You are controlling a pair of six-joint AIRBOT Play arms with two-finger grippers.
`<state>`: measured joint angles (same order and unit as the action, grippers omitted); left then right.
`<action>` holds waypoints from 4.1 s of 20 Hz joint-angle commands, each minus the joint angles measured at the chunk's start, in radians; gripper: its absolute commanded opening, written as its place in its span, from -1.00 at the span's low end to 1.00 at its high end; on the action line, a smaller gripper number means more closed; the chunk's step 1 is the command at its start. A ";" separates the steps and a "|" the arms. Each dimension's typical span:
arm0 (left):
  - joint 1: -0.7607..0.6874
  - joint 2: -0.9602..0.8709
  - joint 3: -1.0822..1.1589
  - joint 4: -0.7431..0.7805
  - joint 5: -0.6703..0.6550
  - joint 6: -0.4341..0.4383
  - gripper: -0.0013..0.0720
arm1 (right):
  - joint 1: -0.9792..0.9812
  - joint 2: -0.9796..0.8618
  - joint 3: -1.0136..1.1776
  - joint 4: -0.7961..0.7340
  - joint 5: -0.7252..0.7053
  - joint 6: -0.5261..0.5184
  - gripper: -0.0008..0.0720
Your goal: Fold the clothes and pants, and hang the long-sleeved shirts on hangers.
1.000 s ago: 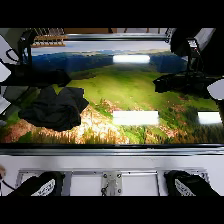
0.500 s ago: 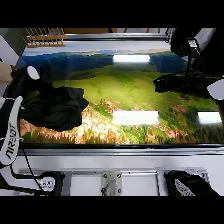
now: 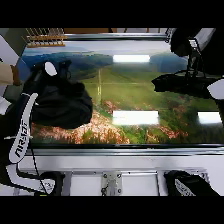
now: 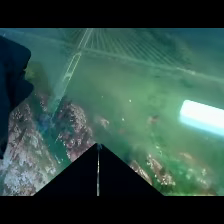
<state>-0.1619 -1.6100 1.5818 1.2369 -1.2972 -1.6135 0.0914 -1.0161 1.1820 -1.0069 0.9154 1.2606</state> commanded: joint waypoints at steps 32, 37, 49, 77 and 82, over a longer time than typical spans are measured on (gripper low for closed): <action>0.054 0.146 -0.778 -0.504 0.351 0.096 0.81 | -0.393 0.078 -0.023 -0.045 0.160 0.147 -0.92; 0.057 0.113 -0.645 -0.477 0.323 0.098 -0.91 | -0.385 0.032 -0.203 -0.044 0.167 0.146 0.92; 0.102 0.190 -0.583 -0.391 0.278 0.098 -0.91 | 0.257 -0.378 -0.145 -0.048 -0.179 0.019 0.92; 0.195 0.691 -0.257 -0.236 0.175 -0.028 -0.91 | -0.333 0.218 0.237 -0.300 0.347 0.344 -0.92; 0.195 0.562 -0.330 -0.289 0.171 -0.040 -0.91 | -0.333 0.160 0.137 -0.301 0.331 0.344 -0.92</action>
<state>0.0334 -0.9859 1.2881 0.9840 -1.1236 -1.6421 -0.2398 -0.8295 1.3647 -1.3060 1.2324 1.5982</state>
